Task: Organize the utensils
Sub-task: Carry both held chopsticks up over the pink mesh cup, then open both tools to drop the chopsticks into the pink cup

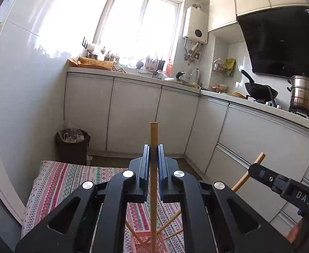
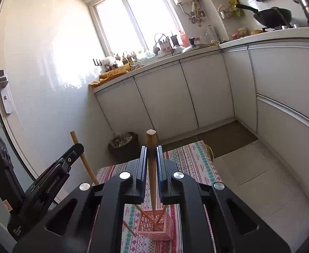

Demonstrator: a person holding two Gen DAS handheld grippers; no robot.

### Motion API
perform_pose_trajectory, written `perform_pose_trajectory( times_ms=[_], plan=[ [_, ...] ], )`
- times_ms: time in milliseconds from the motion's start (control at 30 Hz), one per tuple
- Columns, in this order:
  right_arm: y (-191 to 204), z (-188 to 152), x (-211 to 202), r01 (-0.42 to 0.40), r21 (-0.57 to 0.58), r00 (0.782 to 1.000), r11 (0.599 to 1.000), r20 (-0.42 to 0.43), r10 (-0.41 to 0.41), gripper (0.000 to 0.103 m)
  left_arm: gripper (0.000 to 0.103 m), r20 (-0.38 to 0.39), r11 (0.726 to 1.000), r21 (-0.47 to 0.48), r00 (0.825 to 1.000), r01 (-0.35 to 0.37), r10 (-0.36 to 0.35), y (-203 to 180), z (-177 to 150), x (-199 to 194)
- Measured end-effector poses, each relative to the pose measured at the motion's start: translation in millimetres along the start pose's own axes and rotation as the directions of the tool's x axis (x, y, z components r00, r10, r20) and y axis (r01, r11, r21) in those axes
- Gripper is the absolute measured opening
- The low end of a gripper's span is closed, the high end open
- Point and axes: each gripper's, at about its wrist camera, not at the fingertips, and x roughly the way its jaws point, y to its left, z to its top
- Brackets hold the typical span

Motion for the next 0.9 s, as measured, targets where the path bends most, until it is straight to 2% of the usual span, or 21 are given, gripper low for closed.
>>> perform_pose_trajectory(
  times_ms=[300,433,600,700,733,800,867,900],
  plan=[
    [-1,-23,44,-0.01,-0.014,0.997,1.0,-0.072,0.009,0.009,0.007,-0.072,0.998,-0.062,0.997,-0.008,0.003,21,-33,33],
    [0,-28,51,0.0,-0.013,0.995,1.0,-0.096,-0.001,0.013,0.021,-0.073,0.997,-0.081,0.997,-0.013,0.007,27,-36,29],
    [5,-27,44,0.014,-0.023,0.997,1.0,-0.082,-0.016,0.013,0.021,-0.065,0.996,-0.086,0.998,-0.013,0.007,30,-29,19],
    [6,-26,41,0.02,-0.022,0.997,1.0,-0.079,-0.022,0.013,0.024,-0.06,0.997,-0.081,0.998,-0.007,0.002,29,-27,14],
    [6,-26,41,0.021,-0.022,0.996,1.0,-0.081,-0.023,0.013,0.03,-0.06,0.997,-0.08,0.998,-0.005,0.0,28,-25,14],
    [6,-27,39,0.026,-0.025,0.996,0.999,-0.082,-0.028,0.02,0.042,-0.052,0.997,-0.078,0.999,-0.009,0.005,26,-24,9],
    [5,-27,37,0.034,-0.018,0.997,0.999,-0.072,-0.035,0.052,0.066,-0.036,0.997,-0.072,0.999,-0.016,0.013,25,-23,4],
    [4,-27,35,0.039,-0.009,0.998,0.999,-0.056,-0.039,0.058,0.072,-0.023,0.997,-0.07,0.999,-0.026,0.024,25,-22,1]
  ],
)
